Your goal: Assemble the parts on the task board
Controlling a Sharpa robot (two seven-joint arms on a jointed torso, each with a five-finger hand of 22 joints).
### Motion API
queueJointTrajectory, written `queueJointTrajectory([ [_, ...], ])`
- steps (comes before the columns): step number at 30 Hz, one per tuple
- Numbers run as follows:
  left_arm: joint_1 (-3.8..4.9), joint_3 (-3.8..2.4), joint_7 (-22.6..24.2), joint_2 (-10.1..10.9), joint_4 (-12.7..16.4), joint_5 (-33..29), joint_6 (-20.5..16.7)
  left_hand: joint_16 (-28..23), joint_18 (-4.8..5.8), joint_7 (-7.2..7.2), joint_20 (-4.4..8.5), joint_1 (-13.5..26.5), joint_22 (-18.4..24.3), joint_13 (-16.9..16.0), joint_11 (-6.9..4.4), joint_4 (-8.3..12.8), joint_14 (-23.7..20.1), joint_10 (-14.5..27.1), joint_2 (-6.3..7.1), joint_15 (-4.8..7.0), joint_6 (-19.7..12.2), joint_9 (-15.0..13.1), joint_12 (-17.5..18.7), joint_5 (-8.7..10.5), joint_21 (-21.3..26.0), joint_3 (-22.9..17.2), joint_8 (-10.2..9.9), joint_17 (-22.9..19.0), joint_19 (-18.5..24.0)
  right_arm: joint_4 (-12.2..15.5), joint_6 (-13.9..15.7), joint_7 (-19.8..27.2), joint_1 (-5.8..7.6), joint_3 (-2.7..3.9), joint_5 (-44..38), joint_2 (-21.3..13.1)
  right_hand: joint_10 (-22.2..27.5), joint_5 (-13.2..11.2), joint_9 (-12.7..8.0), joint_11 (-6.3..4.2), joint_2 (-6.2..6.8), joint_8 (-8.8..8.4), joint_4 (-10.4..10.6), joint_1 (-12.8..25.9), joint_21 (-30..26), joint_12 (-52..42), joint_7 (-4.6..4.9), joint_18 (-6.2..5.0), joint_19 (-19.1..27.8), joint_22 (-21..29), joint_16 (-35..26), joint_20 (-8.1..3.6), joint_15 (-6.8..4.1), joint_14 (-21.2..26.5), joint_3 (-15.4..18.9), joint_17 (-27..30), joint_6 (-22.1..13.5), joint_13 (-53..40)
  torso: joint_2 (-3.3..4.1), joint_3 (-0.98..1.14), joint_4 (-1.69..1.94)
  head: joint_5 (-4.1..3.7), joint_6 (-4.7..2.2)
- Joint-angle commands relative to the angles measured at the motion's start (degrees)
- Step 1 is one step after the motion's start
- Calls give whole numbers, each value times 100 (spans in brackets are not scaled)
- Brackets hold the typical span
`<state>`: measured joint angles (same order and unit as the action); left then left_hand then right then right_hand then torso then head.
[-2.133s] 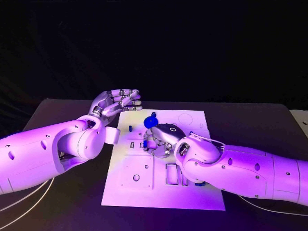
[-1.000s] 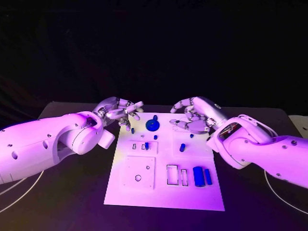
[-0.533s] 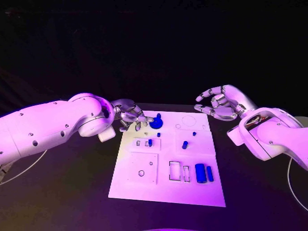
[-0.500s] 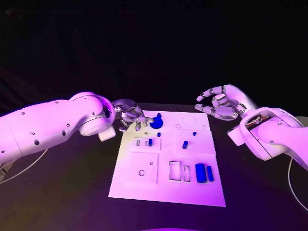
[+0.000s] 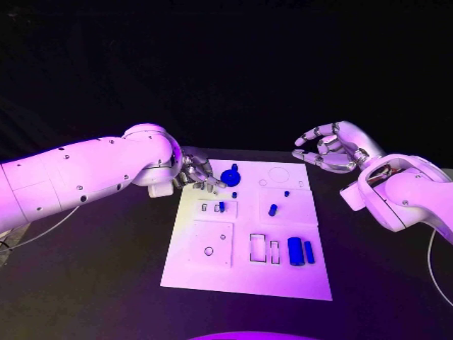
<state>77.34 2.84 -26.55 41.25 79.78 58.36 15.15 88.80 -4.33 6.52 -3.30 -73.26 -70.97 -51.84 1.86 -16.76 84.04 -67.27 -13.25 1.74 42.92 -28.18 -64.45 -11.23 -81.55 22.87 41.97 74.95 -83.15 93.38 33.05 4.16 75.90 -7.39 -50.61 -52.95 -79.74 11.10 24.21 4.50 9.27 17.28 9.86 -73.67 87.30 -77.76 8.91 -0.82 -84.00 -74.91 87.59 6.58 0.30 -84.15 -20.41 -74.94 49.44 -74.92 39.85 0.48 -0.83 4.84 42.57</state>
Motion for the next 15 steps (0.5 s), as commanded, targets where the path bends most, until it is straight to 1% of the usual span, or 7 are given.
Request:
queueJointTrajectory([
  [1, 20, 32, -206, -103, -84, 351, 454, 16, 88, -49, 15, -9, -62, -210, -15, -2, 552, -85, -71, 39, -10, -52, -191, 15, -43, 67, 70, 1357, -26, -15, -114, -34, 1, 2, -74, -8, -5, 27, 7, -48, 24, 20, 18, 53, 12, -14, -6, 7, -424, -1329, -28, -52, -40, -413, -13, -736, -33, -244, 7, 0, 7, -10, 22],
  [2, 22, 45, -212, -133, -110, 356, 468, 17, 88, -54, 18, -4, -67, -224, -18, -2, 552, -81, -78, 42, -5, -67, -209, 16, -47, 88, 90, 1356, -25, -20, -113, -39, 2, 2, -81, -9, -5, 27, 7, -48, 24, 20, 18, 53, 12, -14, -6, 7, -424, -1329, -28, -52, -40, -413, -13, -736, -33, -244, 8, -2, 4, -6, 26],
  [4, 27, 79, -226, -209, -175, 354, 507, 20, 91, -64, 24, 21, -85, -245, -26, -5, 553, -64, -95, 49, 3, -106, -238, 26, -59, 142, 136, 1360, -24, -42, -103, -43, 2, 2, -92, -6, -5, 27, 7, -48, 24, 20, 18, 53, 12, -14, -6, 7, -424, -1329, -28, -52, -40, -413, -13, -736, -33, -244, 11, 0, 1, -4, 39],
  [7, 29, 113, -243, -285, -234, 350, 583, 17, 92, -77, 30, 55, -96, -274, -36, -6, 552, -53, -120, 57, 14, -158, -270, 35, -67, 204, 194, 1355, -20, -71, -79, -26, 2, 2, -84, 5, 12, 37, 7, -48, 30, 20, 18, 54, -33, 7, -5, -6, -393, -1297, -38, -53, -40, -406, -13, -707, -39, -222, 13, -2, 2, -9, 52],
  [9, 29, 127, -251, -320, -261, 349, 621, 17, 94, -91, 36, 73, -117, -294, -47, -4, 551, -44, -141, 65, 26, -213, -293, 44, -79, 254, 255, 1354, -21, -81, -72, -20, 2, 2, -78, 9, 21, 40, 6, -47, 35, 20, 19, 56, -59, 18, -5, -13, -375, -1279, -40, -53, -40, -405, -12, -702, -44, -211, 14, -5, 5, -11, 59],
  [12, 29, 148, -262, -380, -308, 349, 675, 18, 93, -111, 47, 82, -117, -302, -64, -3, 551, -26, -174, 78, 37, -298, -309, 51, -82, 308, 343, 1354, -13, -91, -60, -12, 2, 2, -67, 12, 44, 42, 6, -47, 38, 21, 20, 59, -85, 45, -4, -21, -358, -1261, -52, -53, -40, -398, -11, -669, -47, -183, 16, -4, 10, -12, 71],
  [15, 27, 160, -268, -422, -331, 340, 699, 17, 95, -116, 51, 91, -129, -304, -68, -4, 551, -20, -178, 82, 34, -326, -313, 57, -88, 328, 369, 1352, -14, -97, -56, -10, 2, 2, -62, 17, 54, 44, 6, -46, 39, 21, 21, 61, -100, 57, -3, -25, -348, -1251, -57, -53, -39, -395, -11, -657, -50, -171, 17, -4, 8, -14, 76],
])
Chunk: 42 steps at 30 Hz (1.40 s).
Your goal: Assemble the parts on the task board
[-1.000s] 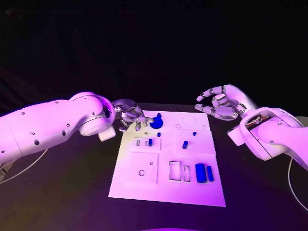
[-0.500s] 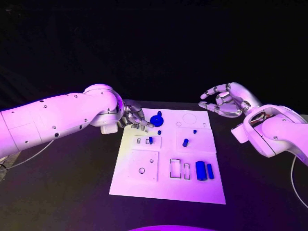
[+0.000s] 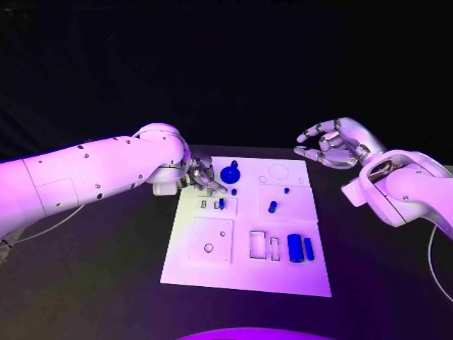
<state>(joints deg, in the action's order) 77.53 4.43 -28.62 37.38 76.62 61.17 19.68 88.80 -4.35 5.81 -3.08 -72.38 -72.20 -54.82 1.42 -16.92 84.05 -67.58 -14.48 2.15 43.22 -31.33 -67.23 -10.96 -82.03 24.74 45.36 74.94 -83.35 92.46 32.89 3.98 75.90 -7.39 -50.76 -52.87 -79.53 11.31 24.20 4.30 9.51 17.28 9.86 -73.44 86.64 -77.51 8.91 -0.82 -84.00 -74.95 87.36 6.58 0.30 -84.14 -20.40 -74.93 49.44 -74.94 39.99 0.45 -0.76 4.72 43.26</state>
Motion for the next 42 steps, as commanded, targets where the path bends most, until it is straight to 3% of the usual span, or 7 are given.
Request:
queueJointTrajectory([
  [1, 8, 5, -63, -51, -21, 50, 255, 17, 96, -49, 32, 14, -10, -20, -28, 11, 550, 6, -59, 44, 3, -34, -46, 36, -42, 154, 50, 1352, 6, -6, -39, 9, 1, 2, -45, 11, 33, 22, 7, -26, 16, 21, 21, 37, -33, 32, -3, -25, -348, -1247, -35, -53, -40, -395, -11, -658, -49, -169, 4, -4, -1, -2, 11],
  [17, -6, 39, -72, -220, -69, -145, 415, 26, 101, -58, 41, -41, -39, 51, -37, 28, 553, 79, -70, 53, -47, -122, -4, -14, -58, 156, 107, 1365, 3, -46, -53, -26, 1, 2, -50, 53, 32, 35, 9, -26, 14, 27, 26, 41, -45, 30, -3, -28, -341, -1239, -40, -54, -39, -392, -16, -647, -52, -171, 2, 2, 8, -14, 52],
  [30, -17, 52, -69, -270, -120, -288, 472, 32, 99, -66, 51, -276, -39, 128, -46, 35, 555, 164, -64, 61, -146, -247, 48, -162, -60, 68, 150, 1373, 21, -85, -62, -43, -2, 2, -62, 85, 35, 413, 19, -30, 54, 91, 18, 24, -66, 46, -4, -32, -333, -1231, -53, -61, -46, -390, -109, -638, -93, -156, 3, 3, -3, -10, 70],
  [42, -28, 56, -73, -298, -135, -316, 477, 30, 99, -88, 73, -497, -48, 145, -70, 24, 553, 194, -52, 84, -201, -299, 65, -198, -64, -197, 117, 1369, 27, -96, -61, -58, -8, 2, -75, 94, 37, 446, 20, -31, 57, 97, 19, 26, -69, 48, -3, -33, -331, -1229, -54, -62, -46, -389, -119, -637, -95, -153, 9, 2, 4, -36, 86],
])
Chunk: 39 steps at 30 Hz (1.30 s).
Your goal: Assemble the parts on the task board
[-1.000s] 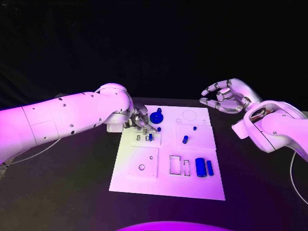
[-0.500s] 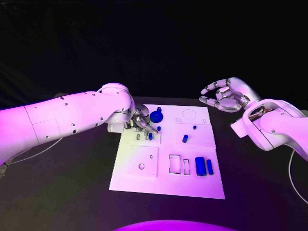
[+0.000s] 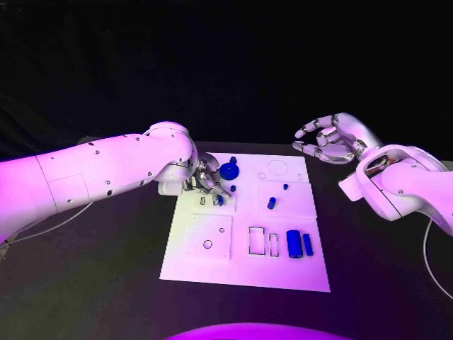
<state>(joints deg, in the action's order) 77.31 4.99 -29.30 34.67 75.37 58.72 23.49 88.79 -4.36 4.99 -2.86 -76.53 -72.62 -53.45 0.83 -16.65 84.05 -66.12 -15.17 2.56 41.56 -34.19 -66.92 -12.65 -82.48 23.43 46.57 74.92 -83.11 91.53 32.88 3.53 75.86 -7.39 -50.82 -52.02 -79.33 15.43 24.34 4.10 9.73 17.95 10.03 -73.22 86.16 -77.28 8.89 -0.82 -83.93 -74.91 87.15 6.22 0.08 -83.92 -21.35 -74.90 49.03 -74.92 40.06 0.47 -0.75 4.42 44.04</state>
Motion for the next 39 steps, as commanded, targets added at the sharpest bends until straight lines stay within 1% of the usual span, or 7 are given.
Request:
queueJointTrajectory([
  [1, -9, 0, -5, -34, -16, -71, 94, 32, 100, -10, 53, -101, -8, 6, -14, -7, 553, 49, 33, 46, -37, -15, 34, -30, -20, -114, -13, 1374, 4, -4, -61, -13, -5, 2, -70, 10, 17, 34, 6, -11, 34, 31, 3, 4, -21, 25, -1, -33, -338, -1232, -33, -25, -24, -412, -24, -639, -54, -156, 4, 1, 2, -8, 7],
  [21, -45, 10, -16, -77, -129, -76, 85, 30, 102, -23, 65, -118, -21, -6, -26, -12, 552, 41, 114, 57, -25, -31, 27, -33, -25, -340, -47, 1369, 2, -1, -71, -16, -11, 2, -71, 11, 11, 44, 7, -10, 34, 36, 12, 18, -24, 19, 0, -34, -337, -1230, -32, -26, -24, -412, -26, -641, -53, -161, 2, 1, -1, -29, 31],
  [29, -48, 10, -6, -92, -132, -146, 75, 30, 102, -67, 98, -496, -35, 11, -71, -13, 551, 84, 297, 97, -28, -39, 65, -54, -26, -1019, -176, 1367, 4, -2, -74, -16, -14, 2, -71, 11, 11, 44, 7, -10, 34, 36, 12, 18, -24, 19, 0, -34, -337, -1230, -32, -26, -24, -412, -26, -641, -53, -161, 1, 1, 5, -33, 33],
  [32, -49, 10, 2, -95, -132, -187, 70, 32, 101, -73, 110, -740, -34, 52, -82, -22, 552, 139, 518, 107, -20, -30, 123, -82, -21, -1564, -265, 1370, 9, -3, -79, -19, -15, 2, -71, 11, 11, 44, 7, -10, 34, 36, 12, 18, -24, 19, 0, -34, -337, -1230, -32, -26, -24, -412, -26, -641, -53, -161, 3, 2, 5, -32, 36],
  [35, -49, 10, 7, -96, -134, -223, 75, 32, 101, -21, 85, -263, -53, 88, -61, -25, 552, 134, 1271, 66, 52, -79, 159, -84, -18, -3271, -367, 1369, 9, -4, -84, -23, -17, 2, -71, 11, 11, 44, 7, -10, 34, 36, 12, 18, -24, 19, 0, -34, -337, -1230, -32, -26, -24, -412, -26, -641, -53, -161, 4, 4, 7, -32, 38],
  [38, -49, 10, 11, -93, -134, -261, 75, 34, 101, -5, 46, 603, -68, 79, -25, 52, 552, 67, 2274, 44, 66, -326, 98, -44, -17, -5671, -207, 1369, 11, -6, -87, -24, -19, 2, -71, 12, 11, 44, 7, -10, 34, 36, 12, 18, -24, 19, 0, -34, -337, -1230, -32, -26, -24, -412, -26, -641, -53, -161, 3, 4, 8, -32, 46],
  [39, -49, 10, 12, -89, -134, -291, 70, 34, 101, -11, 45, 836, -73, 76, -22, 150, 552, 41, 2431, 35, 59, -424, 78, -33, -16, -6194, -130, 1368, 11, -6, -87, -25, -20, 2, -71, 12, 11, 44, 7, -10, 34, 36, 12, 18, -24, 19, 0, -34, -337, -1230, -32, -26, -24, -412, -26, -641, -53, -161, 3, 4, 8, -32, 46],
])
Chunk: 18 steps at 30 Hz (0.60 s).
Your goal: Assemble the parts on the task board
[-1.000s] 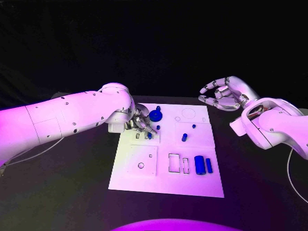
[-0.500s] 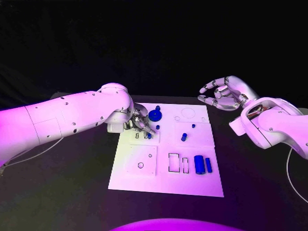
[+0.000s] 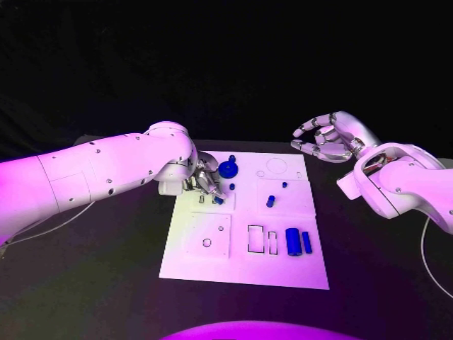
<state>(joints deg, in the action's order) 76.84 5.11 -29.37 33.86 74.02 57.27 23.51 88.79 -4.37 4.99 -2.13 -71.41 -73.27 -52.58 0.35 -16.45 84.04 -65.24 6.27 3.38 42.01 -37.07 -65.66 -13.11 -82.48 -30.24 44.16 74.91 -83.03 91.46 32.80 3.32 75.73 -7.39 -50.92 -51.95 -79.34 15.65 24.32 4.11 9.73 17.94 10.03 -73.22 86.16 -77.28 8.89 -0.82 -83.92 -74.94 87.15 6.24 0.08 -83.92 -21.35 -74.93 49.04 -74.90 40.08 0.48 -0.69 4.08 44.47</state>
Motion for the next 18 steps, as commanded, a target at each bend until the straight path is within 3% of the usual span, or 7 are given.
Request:
queueJointTrajectory([
  [1, -1, -2, 20, -5, 0, -182, 58, 32, 103, -11, -27, 361, -11, -10, 25, 225, 552, -48, 323, -33, 7, -170, -49, 12, -17, -980, 137, 1366, 1, 0, -78, -4, -7, 2, -61, 5, 12, 22, 9, -11, 34, 36, 12, 18, -24, 20, 0, -34, -338, -1228, -32, -28, -24, -412, -27, -638, -53, -162, 2, 2, 1, 3, 6],
  [5, -2, -2, 25, 13, 2, -304, 18, 24, 103, -20, -17, 517, -20, -5, 10, 693, 548, -69, 304, -18, -38, -332, -50, -27, -17, -1587, 264, 1352, 0, 0, -78, -2, -11, 2, -61, 5, 12, 22, 9, -11, 34, 36, 12, 18, -24, 20, 0, -34, -338, -1228, -32, -28, -24, -412, -27, -638, -53, -162, -1, 2, 1, 4, 5],
  [10, -3, -2, 36, 58, 30, -497, -89, 20, 105, -29, -14, 643, -31, -33, 0, 1084, 546, -134, 257, -9, -68, -506, -68, -126, -19, -1988, 412, 1345, -3, 1, -78, 1, -15, 2, -59, 3, 12, 22, 9, -11, 34, 36, 12, 18, -24, 20, 0, -34, -338, -1228, -32, -28, -24, -412, -27, -638, -53, -162, 1, 4, 1, 12, 2],
  [13, -4, -3, 44, 109, 75, -628, -197, 18, 105, -31, -13, 756, -37, -63, -4, 1249, 545, -189, 254, -5, -61, -604, -91, -342, -21, -2143, 492, 1342, -5, 0, -77, 3, -16, 1, -56, 0, 7, 32, 11, -12, 33, 48, 24, 34, -30, 17, -3, -35, -335, -1224, -37, -28, -24, -410, -35, -628, -50, -164, -1, 5, 3, 14, 2],
  [18, -4, -6, 58, 246, 205, -795, -436, 15, 107, -44, -7, 841, -48, -142, -19, 1374, 544, -277, 265, 7, -32, -672, -151, -508, -26, -2220, 544, 1336, -10, -9, -70, 6, -18, 1, -49, -10, 7, 32, 11, -12, 33, 48, 24, 34, -30, 17, -3, -35, -335, -1224, -37, -28, -24, -410, -35, -628, -50, -164, -3, 9, 8, 14, 4],
])
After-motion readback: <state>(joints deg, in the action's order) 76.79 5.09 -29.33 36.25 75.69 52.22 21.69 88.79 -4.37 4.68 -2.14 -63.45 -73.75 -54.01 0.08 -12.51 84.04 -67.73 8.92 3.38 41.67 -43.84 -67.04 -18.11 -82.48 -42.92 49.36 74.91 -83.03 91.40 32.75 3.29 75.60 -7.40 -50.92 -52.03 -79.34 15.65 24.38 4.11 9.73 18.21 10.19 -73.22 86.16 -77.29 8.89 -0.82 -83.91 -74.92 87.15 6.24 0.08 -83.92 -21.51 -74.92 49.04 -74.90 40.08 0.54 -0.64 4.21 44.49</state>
